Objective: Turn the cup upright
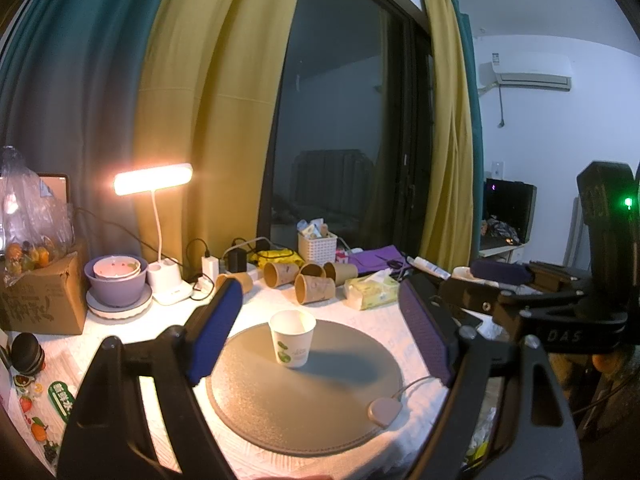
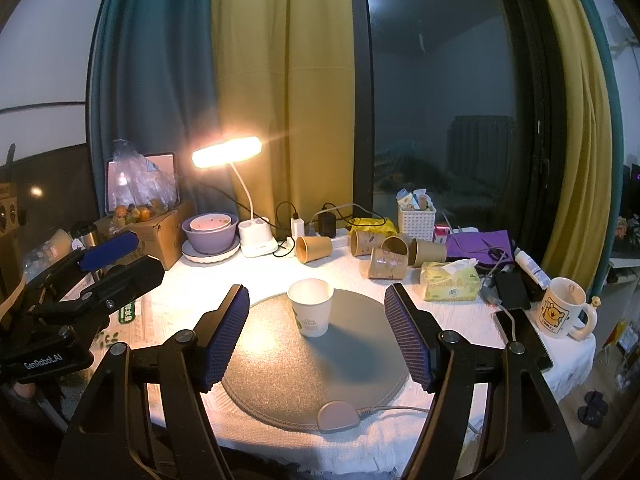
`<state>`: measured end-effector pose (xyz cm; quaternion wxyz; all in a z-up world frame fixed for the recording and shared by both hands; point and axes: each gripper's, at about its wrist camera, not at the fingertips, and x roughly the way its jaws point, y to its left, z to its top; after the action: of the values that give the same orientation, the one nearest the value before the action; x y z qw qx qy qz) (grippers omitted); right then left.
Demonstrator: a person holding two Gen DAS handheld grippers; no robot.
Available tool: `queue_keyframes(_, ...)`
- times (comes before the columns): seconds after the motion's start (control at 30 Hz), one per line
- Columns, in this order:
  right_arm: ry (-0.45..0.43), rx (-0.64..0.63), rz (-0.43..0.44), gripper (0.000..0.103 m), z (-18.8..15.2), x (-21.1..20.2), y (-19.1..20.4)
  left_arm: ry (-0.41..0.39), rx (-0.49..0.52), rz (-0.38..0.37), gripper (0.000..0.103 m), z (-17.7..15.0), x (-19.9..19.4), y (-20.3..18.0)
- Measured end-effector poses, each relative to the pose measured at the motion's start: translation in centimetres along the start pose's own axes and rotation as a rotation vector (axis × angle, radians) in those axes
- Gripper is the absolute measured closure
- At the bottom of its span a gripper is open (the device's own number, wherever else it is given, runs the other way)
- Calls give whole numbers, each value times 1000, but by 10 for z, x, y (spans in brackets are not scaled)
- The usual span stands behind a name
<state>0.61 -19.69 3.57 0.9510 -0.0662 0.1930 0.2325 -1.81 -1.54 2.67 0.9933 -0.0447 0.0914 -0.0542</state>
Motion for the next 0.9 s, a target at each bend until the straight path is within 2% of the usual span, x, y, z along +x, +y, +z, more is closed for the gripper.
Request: queue_keyframes(0.9,5,4,0,30,-4,1,1,0,-3,0,21,1,1,1)
